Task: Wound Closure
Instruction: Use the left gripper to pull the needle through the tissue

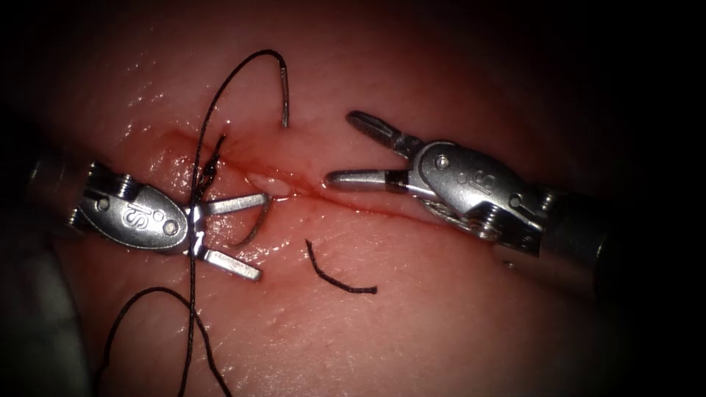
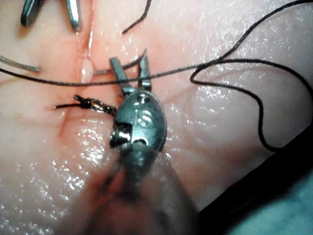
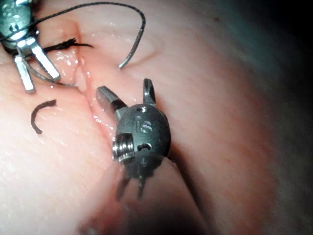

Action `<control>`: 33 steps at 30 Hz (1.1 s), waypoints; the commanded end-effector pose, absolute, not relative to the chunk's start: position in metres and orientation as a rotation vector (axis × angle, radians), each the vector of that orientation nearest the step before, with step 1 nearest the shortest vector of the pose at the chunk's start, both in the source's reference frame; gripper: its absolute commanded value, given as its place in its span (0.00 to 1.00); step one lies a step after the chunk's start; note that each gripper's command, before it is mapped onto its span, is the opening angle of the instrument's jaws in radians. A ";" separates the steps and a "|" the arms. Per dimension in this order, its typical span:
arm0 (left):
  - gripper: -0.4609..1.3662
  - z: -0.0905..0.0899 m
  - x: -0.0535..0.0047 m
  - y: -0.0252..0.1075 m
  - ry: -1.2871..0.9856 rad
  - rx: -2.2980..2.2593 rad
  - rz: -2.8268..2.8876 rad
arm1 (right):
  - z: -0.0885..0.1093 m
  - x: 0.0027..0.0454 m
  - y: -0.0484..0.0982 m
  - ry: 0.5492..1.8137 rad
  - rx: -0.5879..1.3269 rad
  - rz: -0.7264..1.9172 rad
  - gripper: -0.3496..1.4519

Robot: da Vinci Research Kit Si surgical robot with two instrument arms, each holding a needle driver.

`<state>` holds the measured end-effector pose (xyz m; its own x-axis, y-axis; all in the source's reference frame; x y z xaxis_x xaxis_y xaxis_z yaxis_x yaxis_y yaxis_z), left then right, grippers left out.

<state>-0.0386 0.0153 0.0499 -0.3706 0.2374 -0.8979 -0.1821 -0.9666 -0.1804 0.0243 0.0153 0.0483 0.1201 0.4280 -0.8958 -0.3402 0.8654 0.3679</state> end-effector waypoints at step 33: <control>0.06 0.047 -0.0383 0.017 -0.308 -1.744 2.186 | 0.049 0.0239 0.014 1.343 0.083 0.543 0.87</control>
